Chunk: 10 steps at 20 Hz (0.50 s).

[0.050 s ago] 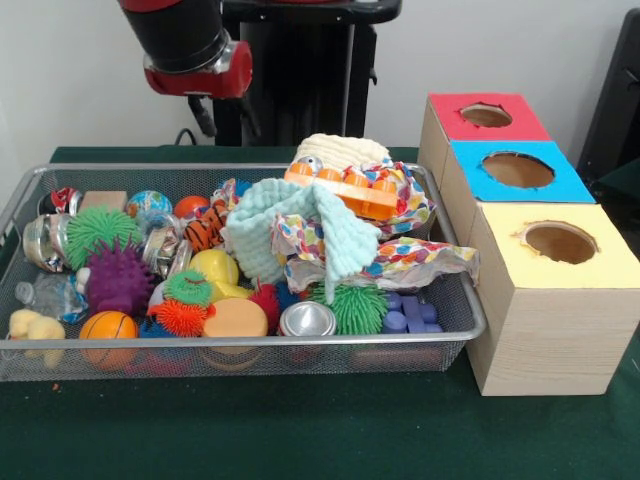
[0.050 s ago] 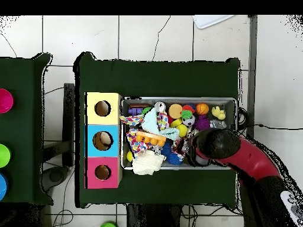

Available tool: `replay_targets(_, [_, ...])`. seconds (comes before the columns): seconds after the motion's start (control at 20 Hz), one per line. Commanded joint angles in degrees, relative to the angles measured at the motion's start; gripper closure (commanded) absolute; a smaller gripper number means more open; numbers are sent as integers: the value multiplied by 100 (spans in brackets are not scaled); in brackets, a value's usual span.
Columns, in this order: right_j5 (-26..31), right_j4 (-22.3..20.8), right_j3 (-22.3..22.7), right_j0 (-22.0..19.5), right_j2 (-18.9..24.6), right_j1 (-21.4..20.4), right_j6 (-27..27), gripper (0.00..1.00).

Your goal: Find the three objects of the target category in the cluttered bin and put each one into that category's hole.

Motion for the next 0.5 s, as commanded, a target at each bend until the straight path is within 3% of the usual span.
replay_targets(0.05, [-592, -454, -34, -208, 475, 512, -540, 0])
replay_targets(0.5, [-1093, -765, -207, -519, 634, 1072, -553, 0])
